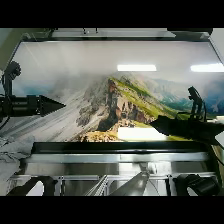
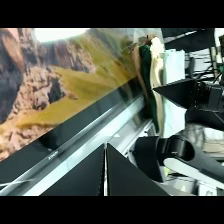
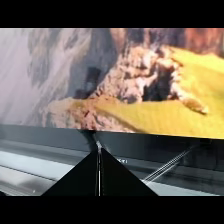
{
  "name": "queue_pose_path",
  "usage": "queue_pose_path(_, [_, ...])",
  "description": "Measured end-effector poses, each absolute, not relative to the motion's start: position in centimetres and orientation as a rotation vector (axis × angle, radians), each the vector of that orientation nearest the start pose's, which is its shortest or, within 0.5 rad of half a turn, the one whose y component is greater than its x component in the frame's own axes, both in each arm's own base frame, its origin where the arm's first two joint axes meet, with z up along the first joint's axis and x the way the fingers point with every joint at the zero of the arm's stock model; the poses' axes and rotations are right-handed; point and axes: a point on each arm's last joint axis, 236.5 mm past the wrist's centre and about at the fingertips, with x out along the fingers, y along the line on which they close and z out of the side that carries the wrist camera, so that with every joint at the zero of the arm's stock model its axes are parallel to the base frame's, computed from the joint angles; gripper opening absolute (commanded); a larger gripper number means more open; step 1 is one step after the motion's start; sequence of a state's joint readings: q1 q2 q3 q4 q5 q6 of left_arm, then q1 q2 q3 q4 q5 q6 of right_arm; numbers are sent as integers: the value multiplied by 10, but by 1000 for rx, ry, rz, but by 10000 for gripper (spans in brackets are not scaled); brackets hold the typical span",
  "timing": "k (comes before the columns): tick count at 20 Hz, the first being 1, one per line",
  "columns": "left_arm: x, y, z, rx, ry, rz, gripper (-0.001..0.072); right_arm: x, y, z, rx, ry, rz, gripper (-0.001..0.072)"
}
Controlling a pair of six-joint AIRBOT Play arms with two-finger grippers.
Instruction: Fold the shirts.
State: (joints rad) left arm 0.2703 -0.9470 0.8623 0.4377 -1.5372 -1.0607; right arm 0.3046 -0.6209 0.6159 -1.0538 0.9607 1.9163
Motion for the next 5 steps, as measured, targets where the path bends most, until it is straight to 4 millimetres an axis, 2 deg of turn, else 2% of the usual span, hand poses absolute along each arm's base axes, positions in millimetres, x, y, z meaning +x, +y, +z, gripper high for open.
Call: queue_pose_path(5, [267, -139, 149, -640, 959, -852, 15, 237, 183, 54, 640, 1116, 360, 23])
